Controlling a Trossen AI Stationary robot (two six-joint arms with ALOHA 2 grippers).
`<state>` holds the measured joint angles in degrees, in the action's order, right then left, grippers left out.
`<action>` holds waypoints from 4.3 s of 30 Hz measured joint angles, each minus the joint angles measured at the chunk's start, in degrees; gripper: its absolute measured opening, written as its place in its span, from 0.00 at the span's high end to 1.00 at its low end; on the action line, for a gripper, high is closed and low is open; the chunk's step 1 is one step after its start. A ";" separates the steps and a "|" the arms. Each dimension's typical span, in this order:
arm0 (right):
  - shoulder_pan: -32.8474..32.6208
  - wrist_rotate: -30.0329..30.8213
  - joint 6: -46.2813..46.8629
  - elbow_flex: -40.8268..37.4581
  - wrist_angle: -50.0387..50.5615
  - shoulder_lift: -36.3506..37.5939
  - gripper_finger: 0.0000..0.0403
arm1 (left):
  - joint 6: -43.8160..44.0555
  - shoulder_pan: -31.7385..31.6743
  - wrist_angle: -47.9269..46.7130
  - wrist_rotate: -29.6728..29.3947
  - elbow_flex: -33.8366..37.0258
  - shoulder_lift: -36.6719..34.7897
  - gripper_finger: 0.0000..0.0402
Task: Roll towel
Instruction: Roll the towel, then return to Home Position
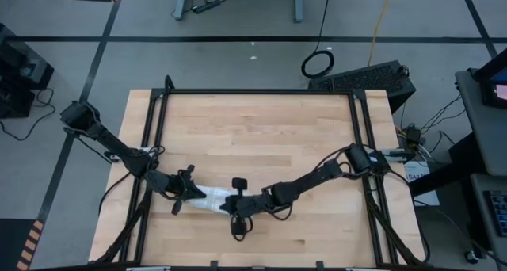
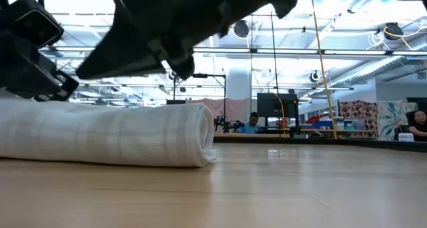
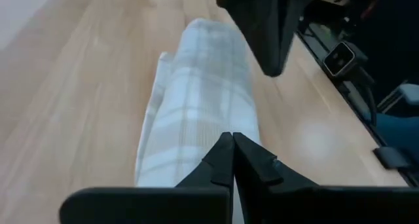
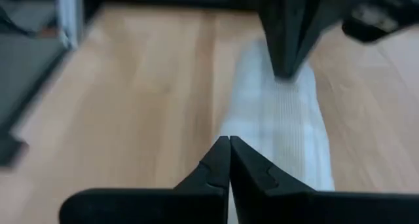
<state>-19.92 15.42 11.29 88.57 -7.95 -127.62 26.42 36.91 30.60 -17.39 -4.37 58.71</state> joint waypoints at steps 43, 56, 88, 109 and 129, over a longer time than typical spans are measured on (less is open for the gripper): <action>-2.85 6.70 -12.63 -24.31 28.23 50.23 1.00 | -36.38 -29.37 -18.66 15.89 -12.03 -23.47 0.97; 6.57 -7.38 -11.75 -70.92 -30.98 61.28 1.00 | -32.23 -35.19 -4.37 17.25 -3.45 -20.75 0.97; 16.64 -6.27 -8.84 -87.80 -37.11 72.40 1.00 | -25.71 -45.99 -5.48 23.15 2.17 -24.42 0.99; 7.74 -3.40 -10.84 -87.80 -13.53 97.98 1.00 | -19.64 -39.57 -20.30 18.59 2.17 -38.84 1.00; 2.93 0.76 -18.51 -87.77 -3.12 115.14 1.00 | -24.28 -24.65 -30.02 2.11 2.84 -53.60 1.00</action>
<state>-16.99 16.18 -7.22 0.80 -11.07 -12.48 2.15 12.25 0.58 -15.29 -1.53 5.11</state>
